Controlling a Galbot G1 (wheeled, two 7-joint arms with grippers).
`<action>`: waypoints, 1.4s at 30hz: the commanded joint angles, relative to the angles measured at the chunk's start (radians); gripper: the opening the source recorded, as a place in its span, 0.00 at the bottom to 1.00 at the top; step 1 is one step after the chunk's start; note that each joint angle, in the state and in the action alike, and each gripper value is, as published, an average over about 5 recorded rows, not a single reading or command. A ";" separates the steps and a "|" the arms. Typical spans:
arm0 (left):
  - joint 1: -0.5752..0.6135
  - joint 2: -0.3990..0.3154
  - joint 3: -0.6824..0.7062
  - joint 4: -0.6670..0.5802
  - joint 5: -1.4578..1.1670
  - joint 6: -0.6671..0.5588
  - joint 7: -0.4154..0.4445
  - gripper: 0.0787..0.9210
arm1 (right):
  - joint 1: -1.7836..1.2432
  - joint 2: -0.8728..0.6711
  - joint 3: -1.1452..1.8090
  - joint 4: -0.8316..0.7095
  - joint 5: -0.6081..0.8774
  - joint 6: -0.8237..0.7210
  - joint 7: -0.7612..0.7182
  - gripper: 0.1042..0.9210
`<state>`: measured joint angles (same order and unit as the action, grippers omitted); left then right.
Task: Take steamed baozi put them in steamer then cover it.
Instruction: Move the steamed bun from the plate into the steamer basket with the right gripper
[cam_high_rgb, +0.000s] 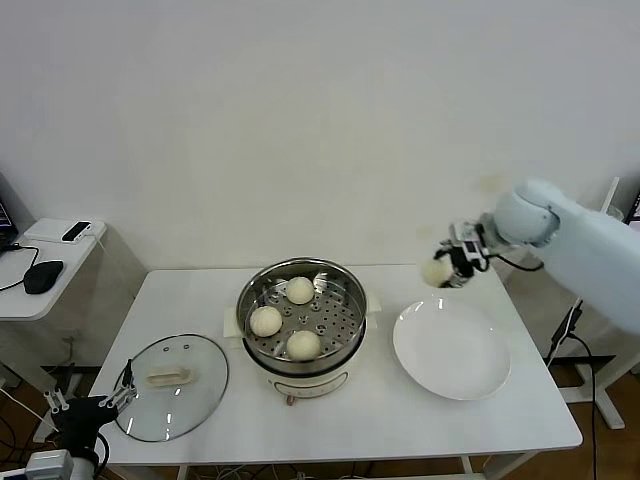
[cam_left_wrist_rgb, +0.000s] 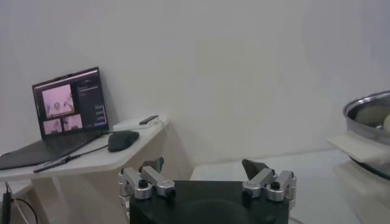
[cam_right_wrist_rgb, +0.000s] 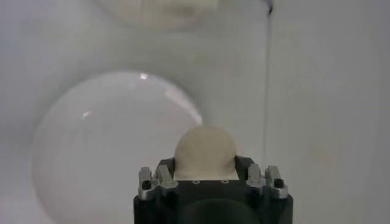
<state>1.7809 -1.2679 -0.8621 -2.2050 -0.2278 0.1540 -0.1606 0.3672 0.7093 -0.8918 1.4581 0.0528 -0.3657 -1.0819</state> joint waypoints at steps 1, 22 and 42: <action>-0.002 -0.002 -0.001 0.000 0.002 0.001 -0.001 0.88 | 0.269 0.182 -0.230 0.080 0.250 -0.126 0.054 0.63; -0.003 -0.029 -0.021 -0.012 0.010 0.002 -0.001 0.88 | 0.044 0.460 -0.261 -0.106 0.296 -0.250 0.169 0.63; -0.009 -0.025 -0.024 0.002 0.013 0.000 0.000 0.88 | -0.032 0.455 -0.244 -0.169 0.199 -0.240 0.166 0.64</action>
<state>1.7719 -1.2931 -0.8856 -2.2044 -0.2156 0.1547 -0.1607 0.3569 1.1498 -1.1301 1.3076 0.2731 -0.6001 -0.9213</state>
